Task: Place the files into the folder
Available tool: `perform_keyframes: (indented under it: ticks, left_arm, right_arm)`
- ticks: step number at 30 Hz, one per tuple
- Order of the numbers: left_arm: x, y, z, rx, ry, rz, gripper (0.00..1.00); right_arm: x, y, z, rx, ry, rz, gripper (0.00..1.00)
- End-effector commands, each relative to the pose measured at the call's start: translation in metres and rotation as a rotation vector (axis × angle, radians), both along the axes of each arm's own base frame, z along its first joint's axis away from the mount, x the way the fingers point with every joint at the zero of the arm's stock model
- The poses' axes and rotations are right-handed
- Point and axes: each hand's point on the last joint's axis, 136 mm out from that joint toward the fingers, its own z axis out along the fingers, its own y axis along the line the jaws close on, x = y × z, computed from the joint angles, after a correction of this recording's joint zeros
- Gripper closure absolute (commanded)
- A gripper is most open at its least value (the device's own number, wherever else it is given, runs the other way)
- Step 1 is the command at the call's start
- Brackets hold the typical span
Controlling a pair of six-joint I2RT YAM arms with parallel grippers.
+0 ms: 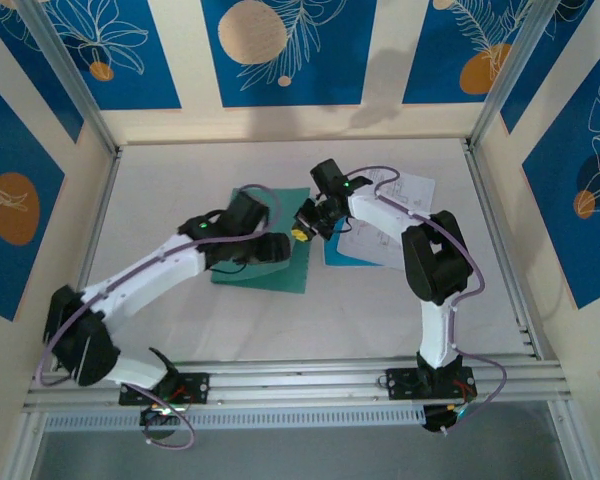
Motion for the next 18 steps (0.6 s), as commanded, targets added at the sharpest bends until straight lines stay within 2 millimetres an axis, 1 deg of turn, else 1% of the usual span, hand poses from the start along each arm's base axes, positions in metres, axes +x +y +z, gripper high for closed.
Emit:
perform_keyframes:
  ticks: [1,3,6,9,11,13,14,17,18]
  left_arm:
    - [-0.011,0.005,-0.011,0.354,-0.088,-0.282,0.28]
    - [-0.007,0.0,-0.016,0.476,-0.131,-0.317,0.28]
    - [0.005,0.005,-0.021,0.651,-0.18,-0.286,0.29]
    - [0.017,0.01,-0.027,0.758,-0.195,-0.244,0.31]
    - [0.024,0.01,-0.03,0.791,-0.207,-0.229,0.36]
    - [0.028,0.008,-0.032,0.809,-0.216,-0.22,0.48]
    - [0.03,0.007,-0.033,0.81,-0.219,-0.22,0.57]
    - [0.032,0.004,-0.032,0.805,-0.228,-0.22,0.98]
    - [0.032,0.004,-0.029,0.8,-0.234,-0.216,1.0]
  right_arm:
    - [-0.012,0.001,0.017,0.006,0.044,0.019,1.0]
    - [-0.011,0.003,0.021,0.016,0.047,0.022,1.0]
    - [-0.011,0.005,0.026,0.027,0.043,0.025,1.0]
    - [-0.011,0.004,0.03,0.032,0.041,0.026,1.0]
    - [-0.012,0.005,0.032,0.036,0.039,0.029,1.0]
    - [-0.012,0.004,0.033,0.039,0.043,0.029,1.0]
    - [-0.013,0.004,0.033,0.039,0.046,0.029,1.0]
    - [-0.013,0.005,0.035,0.045,0.039,0.037,1.0]
    - [-0.012,0.005,0.036,0.048,0.031,0.04,1.0]
